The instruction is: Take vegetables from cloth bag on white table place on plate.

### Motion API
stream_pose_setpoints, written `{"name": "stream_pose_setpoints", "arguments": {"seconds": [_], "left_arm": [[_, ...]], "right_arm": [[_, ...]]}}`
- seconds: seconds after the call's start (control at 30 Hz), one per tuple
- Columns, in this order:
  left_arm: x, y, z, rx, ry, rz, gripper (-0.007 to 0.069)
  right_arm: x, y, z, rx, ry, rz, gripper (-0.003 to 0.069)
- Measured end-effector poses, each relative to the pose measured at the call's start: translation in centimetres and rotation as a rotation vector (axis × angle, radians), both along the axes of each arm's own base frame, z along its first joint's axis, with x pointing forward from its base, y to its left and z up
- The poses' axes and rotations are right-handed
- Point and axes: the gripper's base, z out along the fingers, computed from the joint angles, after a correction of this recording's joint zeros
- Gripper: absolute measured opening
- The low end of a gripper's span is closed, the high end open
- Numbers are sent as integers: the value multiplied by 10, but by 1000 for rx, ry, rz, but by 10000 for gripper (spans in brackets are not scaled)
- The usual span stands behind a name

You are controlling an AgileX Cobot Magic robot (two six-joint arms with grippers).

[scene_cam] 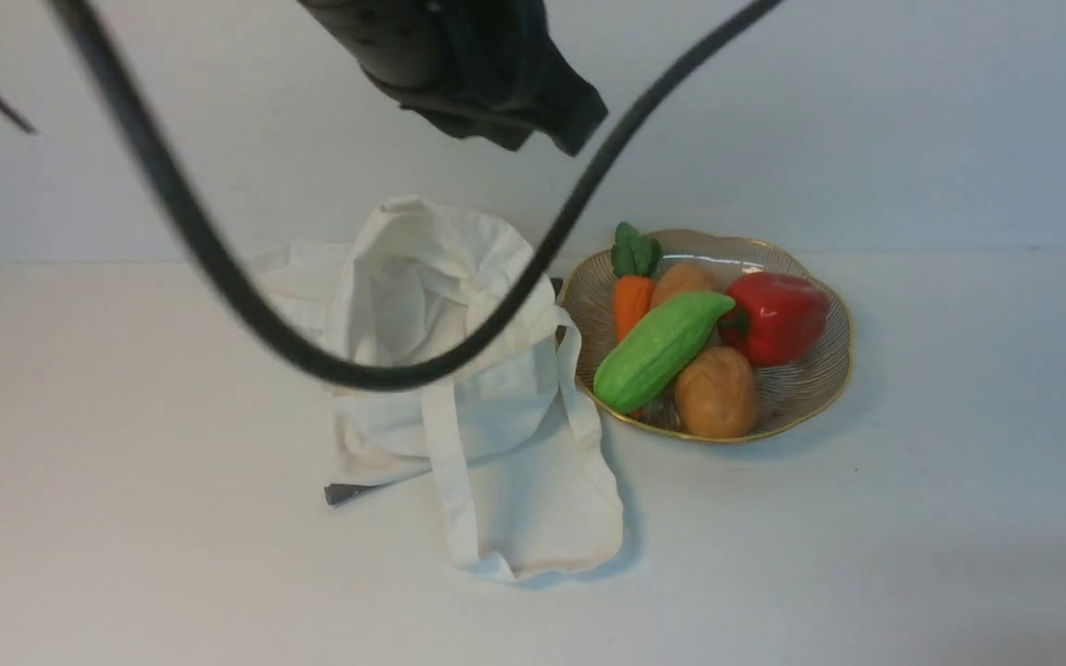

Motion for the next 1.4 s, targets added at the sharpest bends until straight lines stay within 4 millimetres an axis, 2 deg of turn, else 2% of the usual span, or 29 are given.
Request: {"name": "stream_pose_setpoints", "arguments": {"seconds": [0.03, 0.07, 0.17, 0.3, 0.4, 0.43, 0.5, 0.53, 0.6, 0.67, 0.7, 0.73, 0.77, 0.87, 1.0, 1.17, 1.4], "left_arm": [[-1, 1, 2, 1, -6, 2, -5], [-15, 14, 14, -3, -46, 15, -5], [-33, 29, 21, -19, -62, 41, -5], [-64, 53, 15, -12, -48, 52, -5], [-89, 72, -2, -1, -9, 79, -5], [-89, 72, -5, 6, 0, 79, -5], [-113, 89, -31, 6, 65, 118, -5], [-117, 92, -32, -1, 65, 123, -5], [-136, 103, -66, -1, 119, 132, -5], [-145, 107, -86, -38, 106, 123, -5], [-151, 110, -105, -94, 69, 113, -5], [-153, 111, -113, -120, 49, 109, -5], [-158, 113, -129, -183, -3, 100, -5], [-166, 117, -157, -315, -137, 83, -5], [-170, 120, -179, -368, -202, 76, -5], [-173, 122, -208, -327, -151, 82, -5], [-178, 126, -224, -258, -66, 91, -5]], "right_arm": [[0, 0, 0, 0, 0, 0, -15], [0, 0, 0, 0, 0, 0, -15], [0, 0, 0, 0, 0, 0, -15], [0, 0, 0, 0, 0, 0, -15], [0, 0, 0, 0, 0, 0, -15], [0, 0, 0, 0, 0, 0, -15], [0, 0, 0, 0, 0, 0, -15], [0, 0, 0, 0, 0, 0, -15], [0, 0, 0, 0, 0, 0, -15], [0, 0, 0, 0, 0, 0, -15], [0, 0, 0, 0, 0, 0, -15], [0, 0, 0, 0, 0, 0, -15], [0, 0, 0, 0, 0, 0, -15], [0, 0, 0, 0, 0, 0, -15], [0, 0, 0, 0, 0, 0, -15], [0, 0, 0, 0, 0, 0, -15], [0, 0, 0, 0, 0, 0, -15]]}}
